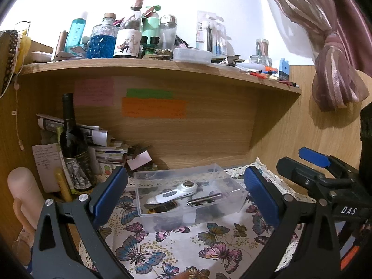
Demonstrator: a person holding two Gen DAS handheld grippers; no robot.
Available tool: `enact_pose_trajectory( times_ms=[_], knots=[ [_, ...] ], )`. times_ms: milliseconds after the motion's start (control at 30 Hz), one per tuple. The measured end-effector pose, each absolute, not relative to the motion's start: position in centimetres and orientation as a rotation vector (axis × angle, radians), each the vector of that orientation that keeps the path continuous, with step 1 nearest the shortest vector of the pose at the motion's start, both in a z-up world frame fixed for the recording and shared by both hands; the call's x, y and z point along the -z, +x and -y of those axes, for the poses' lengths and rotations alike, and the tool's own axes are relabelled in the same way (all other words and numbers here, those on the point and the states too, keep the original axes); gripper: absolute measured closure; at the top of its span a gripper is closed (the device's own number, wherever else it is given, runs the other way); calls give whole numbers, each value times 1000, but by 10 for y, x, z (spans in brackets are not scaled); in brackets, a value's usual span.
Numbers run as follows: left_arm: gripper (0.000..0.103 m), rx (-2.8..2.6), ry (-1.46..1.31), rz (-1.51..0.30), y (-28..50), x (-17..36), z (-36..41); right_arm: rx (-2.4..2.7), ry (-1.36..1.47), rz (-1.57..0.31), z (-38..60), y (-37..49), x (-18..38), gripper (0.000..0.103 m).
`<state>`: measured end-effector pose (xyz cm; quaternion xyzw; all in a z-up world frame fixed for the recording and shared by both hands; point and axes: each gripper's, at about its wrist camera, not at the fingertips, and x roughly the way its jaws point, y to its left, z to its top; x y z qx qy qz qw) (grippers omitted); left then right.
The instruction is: Organize rigid objects
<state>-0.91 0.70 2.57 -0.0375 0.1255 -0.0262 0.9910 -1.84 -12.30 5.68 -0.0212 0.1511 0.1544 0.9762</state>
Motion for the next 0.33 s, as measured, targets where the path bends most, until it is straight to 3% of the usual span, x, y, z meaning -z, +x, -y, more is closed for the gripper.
enact_pose_trajectory(
  times_ms=[333],
  knots=[
    [2,52,-76,-253,-8,-25,-8,-315,-44,-308,122,-17,-57,4]
  ],
)
